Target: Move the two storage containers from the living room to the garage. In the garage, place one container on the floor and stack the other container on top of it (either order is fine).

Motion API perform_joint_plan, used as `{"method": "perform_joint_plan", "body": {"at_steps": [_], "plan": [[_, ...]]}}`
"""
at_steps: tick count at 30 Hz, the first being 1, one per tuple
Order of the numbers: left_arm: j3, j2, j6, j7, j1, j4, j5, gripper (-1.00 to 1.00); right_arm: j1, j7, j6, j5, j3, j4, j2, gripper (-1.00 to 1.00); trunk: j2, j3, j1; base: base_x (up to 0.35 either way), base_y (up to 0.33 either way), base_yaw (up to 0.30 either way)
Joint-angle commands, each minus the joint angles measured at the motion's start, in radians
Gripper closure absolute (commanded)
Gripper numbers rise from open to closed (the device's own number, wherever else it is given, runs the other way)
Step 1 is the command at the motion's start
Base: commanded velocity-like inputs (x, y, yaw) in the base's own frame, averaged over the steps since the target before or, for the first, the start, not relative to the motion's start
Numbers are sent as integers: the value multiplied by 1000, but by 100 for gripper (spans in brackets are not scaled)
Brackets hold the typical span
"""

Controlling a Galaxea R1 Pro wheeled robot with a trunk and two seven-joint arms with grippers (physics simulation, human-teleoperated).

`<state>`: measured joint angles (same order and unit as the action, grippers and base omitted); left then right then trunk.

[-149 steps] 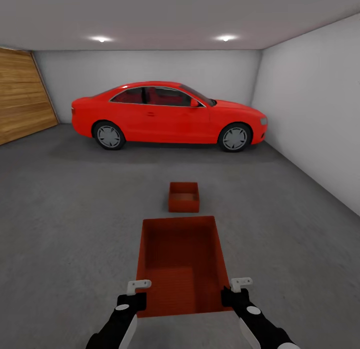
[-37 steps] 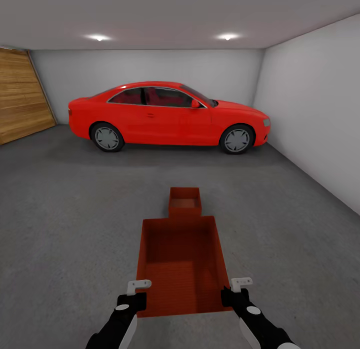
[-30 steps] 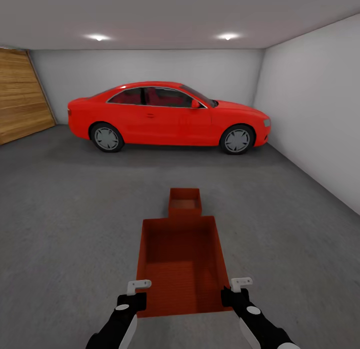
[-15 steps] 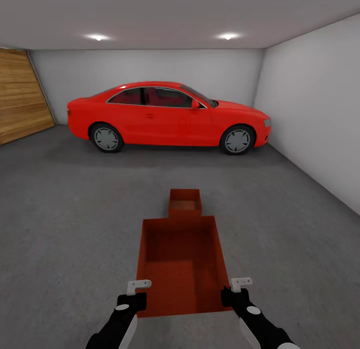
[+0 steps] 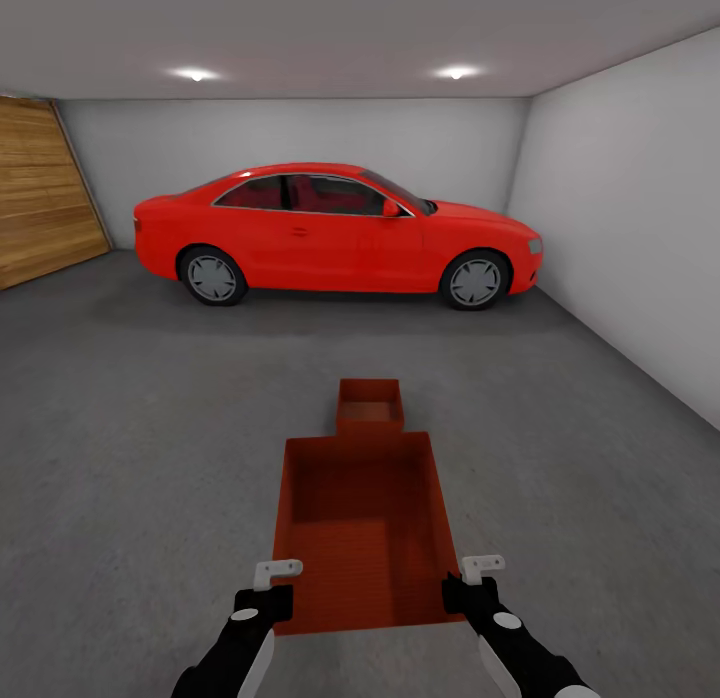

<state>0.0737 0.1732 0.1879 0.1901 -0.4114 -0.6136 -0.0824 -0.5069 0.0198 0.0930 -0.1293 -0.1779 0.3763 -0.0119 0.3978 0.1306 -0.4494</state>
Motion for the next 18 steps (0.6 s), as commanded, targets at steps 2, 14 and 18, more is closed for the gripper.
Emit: {"method": "perform_joint_plan", "body": {"at_steps": [2,14,18], "plan": [[9,1,7,2,-1,-6,-14,100,-1,-3,4,-15,-18,-2,4,100,2,2,-1,10,-2,0],[9,1,7,2,-1,-6,-14,100,-1,-3,4,-15,-18,-2,4,100,2,2,-1,1,-21,0],[9,1,7,2,-1,-6,-14,100,-1,-3,4,-15,-18,-2,4,100,2,2,-1,0,-41,0]]}}
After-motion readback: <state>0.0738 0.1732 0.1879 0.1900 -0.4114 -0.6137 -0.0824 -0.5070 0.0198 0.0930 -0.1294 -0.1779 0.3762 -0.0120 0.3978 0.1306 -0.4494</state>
